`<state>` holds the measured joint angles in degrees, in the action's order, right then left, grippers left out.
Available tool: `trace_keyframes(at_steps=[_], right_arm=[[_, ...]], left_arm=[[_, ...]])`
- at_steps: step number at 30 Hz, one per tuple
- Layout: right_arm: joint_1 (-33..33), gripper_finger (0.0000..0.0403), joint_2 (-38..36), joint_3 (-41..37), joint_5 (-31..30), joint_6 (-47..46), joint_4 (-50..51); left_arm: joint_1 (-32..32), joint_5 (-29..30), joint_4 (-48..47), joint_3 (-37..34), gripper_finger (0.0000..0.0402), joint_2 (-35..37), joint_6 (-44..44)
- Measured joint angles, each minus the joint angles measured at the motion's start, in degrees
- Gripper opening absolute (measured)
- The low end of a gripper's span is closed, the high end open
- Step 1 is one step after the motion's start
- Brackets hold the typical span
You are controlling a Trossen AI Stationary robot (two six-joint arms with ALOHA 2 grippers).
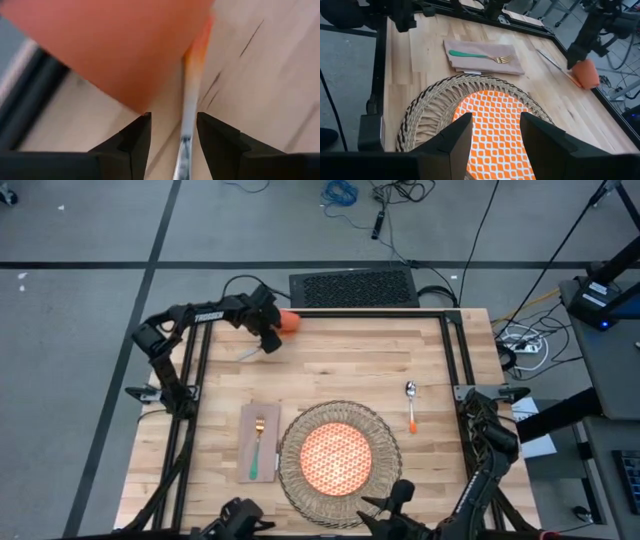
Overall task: Set table place
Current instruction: Put the knife on the table to the right of the mat
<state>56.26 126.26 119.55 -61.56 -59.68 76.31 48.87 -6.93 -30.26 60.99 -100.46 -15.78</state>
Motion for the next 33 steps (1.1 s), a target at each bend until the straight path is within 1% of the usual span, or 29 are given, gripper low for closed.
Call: trace_keyframes(at_steps=[5, 12, 17, 22, 25, 28, 33], right_arm=[[-0.05, 0.0155, 0.0, 0.0, -0.02, 0.19, 0.01], [-0.05, 0.0155, 0.0, 0.01, 0.01, 0.32, -0.13], [0.1, 0.0155, 0.0, 0.0, 0.02, 0.56, -0.95], [0.14, 0.0155, 0.0, 0.02, 0.04, 0.76, -1.46], [0.25, 0.0155, 0.0, 0.02, 0.1, 0.79, -1.66], [0.34, 0.0155, 0.0, 0.02, 0.09, 1.92, -2.65], [0.53, 0.0155, 0.0, 0.02, 0.09, 2.25, -3.23]], left_arm=[[0.31, 0.06, -3.78, 0.02, 0.0144, -1.19, -1.52], [-1.49, 0.02, -7.15, 0.01, 0.0143, -1.39, -1.41], [-3.56, 6.43, -5.9, -1.92, 0.0143, -1.23, -1.65], [-4.67, 8.81, -4.07, -3.13, 0.014, -1.1, -2.54], [-5.42, 8.8, -4.28, -3.13, 0.0117, -1.33, -2.74], [-5.56, 8.9, -4.56, -3.13, 0.0076, -1.36, -3.07], [-6.36, 6.29, -6.79, -3.06, 0.001, -1.43, -3.04]])
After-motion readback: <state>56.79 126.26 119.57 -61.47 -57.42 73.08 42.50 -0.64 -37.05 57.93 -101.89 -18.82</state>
